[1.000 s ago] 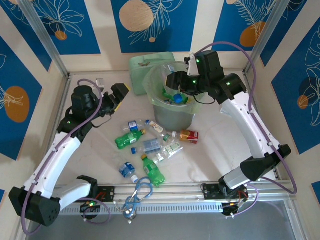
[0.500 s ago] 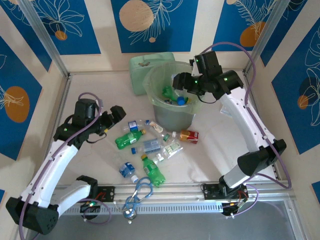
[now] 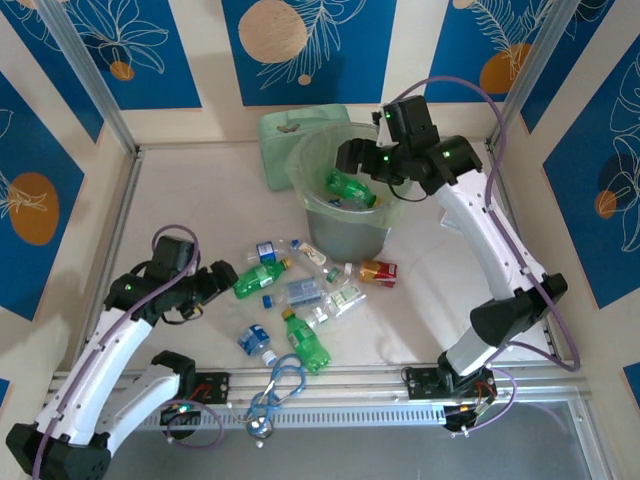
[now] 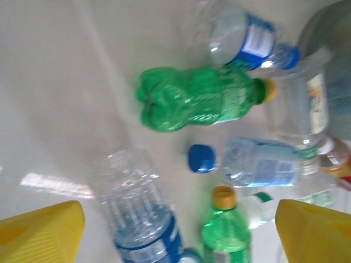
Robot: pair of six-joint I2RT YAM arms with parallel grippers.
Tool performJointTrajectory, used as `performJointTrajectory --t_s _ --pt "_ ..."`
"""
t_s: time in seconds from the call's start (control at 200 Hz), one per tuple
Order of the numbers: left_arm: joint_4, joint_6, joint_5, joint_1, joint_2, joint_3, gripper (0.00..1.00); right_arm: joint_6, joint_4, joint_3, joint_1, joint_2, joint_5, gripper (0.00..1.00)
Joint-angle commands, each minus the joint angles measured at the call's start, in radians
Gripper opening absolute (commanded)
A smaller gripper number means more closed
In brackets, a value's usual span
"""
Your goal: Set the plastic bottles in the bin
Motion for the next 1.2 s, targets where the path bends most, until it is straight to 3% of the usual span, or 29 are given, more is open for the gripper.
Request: performJointTrajectory --t_s 0.0,0.195,0.37,0.8,1.19 --pt "-0.052 -0.054 -0.013 -0.014 0.003 -0.059 0.87 -0.02 0.039 -0.003 0.095 -0.075 -0.026 0.8" --pt "0.009 -0.114 0.0 -0.065 0.068 -0.116 0.81 -0.032 0.057 -0.065 0.29 -0.109 0.026 0.8" --pt "0.061 -0.152 0.007 -0.093 0.12 -0.161 0.82 0.019 0.098 -0.17 0.371 -0.114 0.023 0.8" --pt "0.158 -0.217 -0.013 -0.158 0.233 -0.197 0.88 0.062 0.129 -0.249 0.42 -0.115 0.013 0.85" --pt "0.229 -0.244 -0.003 -0.169 0.335 -0.225 0.83 0.082 0.139 -0.306 0.412 -0.148 0.033 0.86"
